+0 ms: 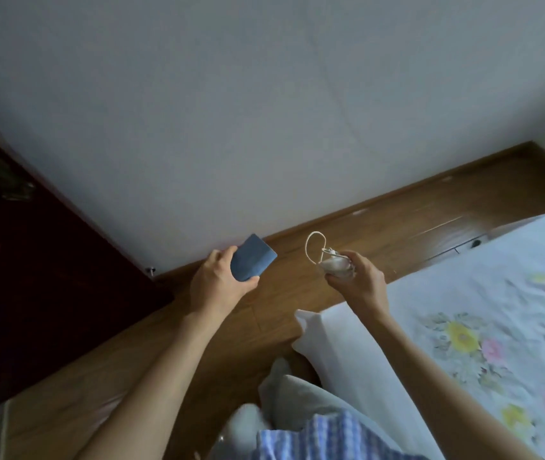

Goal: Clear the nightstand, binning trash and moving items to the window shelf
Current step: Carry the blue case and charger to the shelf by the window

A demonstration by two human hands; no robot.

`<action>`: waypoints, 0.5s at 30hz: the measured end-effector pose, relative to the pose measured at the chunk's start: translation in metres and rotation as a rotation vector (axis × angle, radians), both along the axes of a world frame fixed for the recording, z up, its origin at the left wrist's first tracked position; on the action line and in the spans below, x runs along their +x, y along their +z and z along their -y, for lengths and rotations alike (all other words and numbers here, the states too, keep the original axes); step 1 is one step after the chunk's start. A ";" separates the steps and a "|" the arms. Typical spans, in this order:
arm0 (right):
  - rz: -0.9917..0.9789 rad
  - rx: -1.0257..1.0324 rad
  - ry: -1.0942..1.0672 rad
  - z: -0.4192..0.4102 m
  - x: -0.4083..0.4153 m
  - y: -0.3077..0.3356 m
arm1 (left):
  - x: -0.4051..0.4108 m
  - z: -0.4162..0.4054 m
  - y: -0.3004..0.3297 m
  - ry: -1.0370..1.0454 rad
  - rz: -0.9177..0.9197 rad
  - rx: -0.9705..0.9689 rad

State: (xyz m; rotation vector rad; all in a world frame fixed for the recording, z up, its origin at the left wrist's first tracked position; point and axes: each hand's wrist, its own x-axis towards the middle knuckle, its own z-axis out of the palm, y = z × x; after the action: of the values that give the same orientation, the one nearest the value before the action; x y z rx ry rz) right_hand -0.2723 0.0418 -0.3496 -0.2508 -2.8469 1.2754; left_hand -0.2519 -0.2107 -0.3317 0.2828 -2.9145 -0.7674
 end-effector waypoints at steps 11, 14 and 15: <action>-0.041 0.009 -0.234 -0.022 -0.132 0.001 | -0.193 -0.027 -0.005 -0.293 0.082 -0.012; -0.079 0.025 -0.309 -0.028 -0.172 -0.001 | -0.256 -0.037 0.000 -0.375 0.060 -0.012; -0.094 0.025 -0.337 -0.029 -0.184 -0.001 | -0.276 -0.040 0.000 -0.400 0.051 -0.005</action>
State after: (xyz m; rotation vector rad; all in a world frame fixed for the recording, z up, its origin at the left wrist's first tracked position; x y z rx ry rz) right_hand -0.4558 0.0712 -0.3504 -0.6216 -2.5953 1.1495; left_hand -0.5281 -0.1704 -0.3312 -0.2960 -3.0588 -0.8090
